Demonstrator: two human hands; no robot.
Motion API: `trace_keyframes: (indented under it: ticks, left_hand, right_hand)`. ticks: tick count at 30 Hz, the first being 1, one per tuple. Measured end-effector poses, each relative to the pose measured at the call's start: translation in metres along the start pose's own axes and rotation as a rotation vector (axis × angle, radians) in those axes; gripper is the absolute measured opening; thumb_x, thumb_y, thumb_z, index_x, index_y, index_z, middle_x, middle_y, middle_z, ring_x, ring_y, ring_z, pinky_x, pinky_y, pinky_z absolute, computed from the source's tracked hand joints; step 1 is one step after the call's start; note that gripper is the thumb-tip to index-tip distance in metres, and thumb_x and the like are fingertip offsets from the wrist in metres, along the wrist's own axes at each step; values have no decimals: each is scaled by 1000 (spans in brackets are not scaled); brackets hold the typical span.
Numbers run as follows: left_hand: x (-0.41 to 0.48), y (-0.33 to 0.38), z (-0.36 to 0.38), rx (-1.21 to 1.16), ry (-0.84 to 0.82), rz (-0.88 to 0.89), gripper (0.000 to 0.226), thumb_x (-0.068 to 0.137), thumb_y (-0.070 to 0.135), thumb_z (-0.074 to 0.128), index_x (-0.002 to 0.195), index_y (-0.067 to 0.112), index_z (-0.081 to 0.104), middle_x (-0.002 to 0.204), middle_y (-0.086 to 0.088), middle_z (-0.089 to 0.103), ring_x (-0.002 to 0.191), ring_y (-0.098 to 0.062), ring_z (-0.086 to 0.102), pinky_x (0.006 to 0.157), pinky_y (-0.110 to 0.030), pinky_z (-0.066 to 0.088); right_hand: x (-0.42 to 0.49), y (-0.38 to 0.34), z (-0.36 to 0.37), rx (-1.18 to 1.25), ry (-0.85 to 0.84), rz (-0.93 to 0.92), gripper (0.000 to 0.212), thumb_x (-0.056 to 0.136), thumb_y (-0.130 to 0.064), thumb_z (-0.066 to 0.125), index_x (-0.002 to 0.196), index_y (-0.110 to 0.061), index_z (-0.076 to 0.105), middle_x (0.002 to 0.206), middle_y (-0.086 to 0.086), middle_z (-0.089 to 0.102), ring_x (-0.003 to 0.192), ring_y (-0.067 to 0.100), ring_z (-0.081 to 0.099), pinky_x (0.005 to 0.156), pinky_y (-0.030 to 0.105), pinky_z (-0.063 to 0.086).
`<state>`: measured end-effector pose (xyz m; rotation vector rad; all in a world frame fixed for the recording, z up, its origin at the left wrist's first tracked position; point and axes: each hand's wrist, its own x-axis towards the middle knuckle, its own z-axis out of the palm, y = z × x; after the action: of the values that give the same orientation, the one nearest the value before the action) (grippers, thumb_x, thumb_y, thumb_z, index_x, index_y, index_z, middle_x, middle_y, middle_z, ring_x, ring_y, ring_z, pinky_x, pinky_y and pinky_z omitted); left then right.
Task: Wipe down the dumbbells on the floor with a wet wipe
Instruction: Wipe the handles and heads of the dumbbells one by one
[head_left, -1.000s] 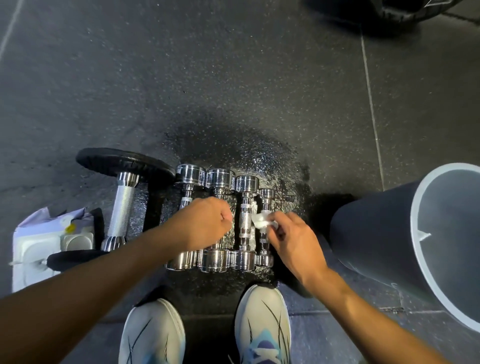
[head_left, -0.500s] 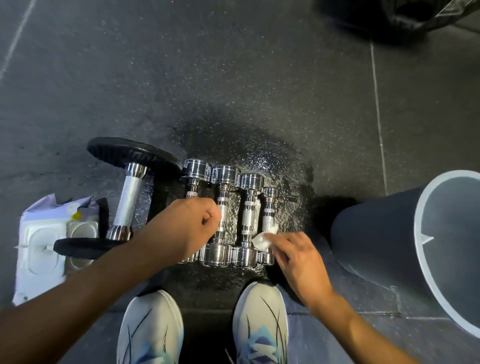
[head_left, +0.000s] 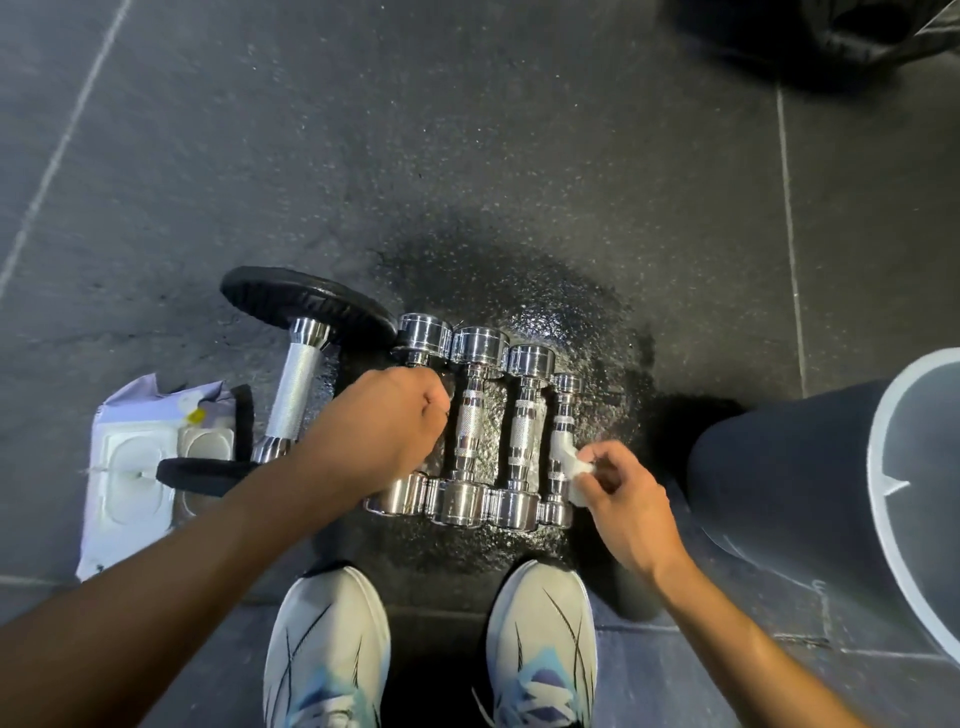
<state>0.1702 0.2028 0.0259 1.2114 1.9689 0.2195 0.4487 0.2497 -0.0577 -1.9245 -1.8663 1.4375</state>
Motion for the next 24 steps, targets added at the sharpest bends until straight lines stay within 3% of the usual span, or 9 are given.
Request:
trace_keyframes:
  ticks: [3,6,11,13,20,24]
  left_hand:
    - [2,-3,-1,-7,8,2,20,100,27,50,99,30,69,84,9,72,75,-7,67,71,-37,60]
    - [4,-3,1,38,-7,-14,21,101,27,48,101,29,69,89,7,72,80,-10,67,74,-37,60]
    - [4,-1,5,120,-45,-35,22,102,24,44,102,27,67,93,4,72,82,-14,66,74,-37,59]
    - [3,1,5,127,-56,-33,22,102,26,45,104,26,66,93,3,71,81,-15,66,74,-38,59]
    - [0,1,5,126,-48,11,20,102,26,47,104,22,67,90,-1,72,79,-19,68,72,-41,59]
    - [3,-2,5,127,-33,27,18,102,26,48,99,25,66,82,5,69,65,-10,63,50,-28,49]
  right_hand:
    - [0,-3,-6,31,32,42,18,97,-13,66,93,-31,65,84,-8,77,67,2,68,62,20,51]
    - [4,-18,-11,-7,197,-70,18,98,-16,64,98,-34,64,88,-10,75,70,23,68,62,34,54]
    - [14,-59,11,-188,125,-608,20,98,-12,68,116,-17,72,106,-6,66,89,8,62,85,20,53]
    - [23,-71,31,-273,108,-733,21,97,-10,68,118,-12,72,111,-2,65,92,9,62,87,19,52]
    - [46,-74,68,-457,55,-743,25,100,-7,60,123,-8,71,111,10,62,88,25,64,74,41,60]
    - [23,-59,67,-501,-35,-770,31,97,-7,67,125,-19,72,122,6,62,79,12,68,66,19,61]
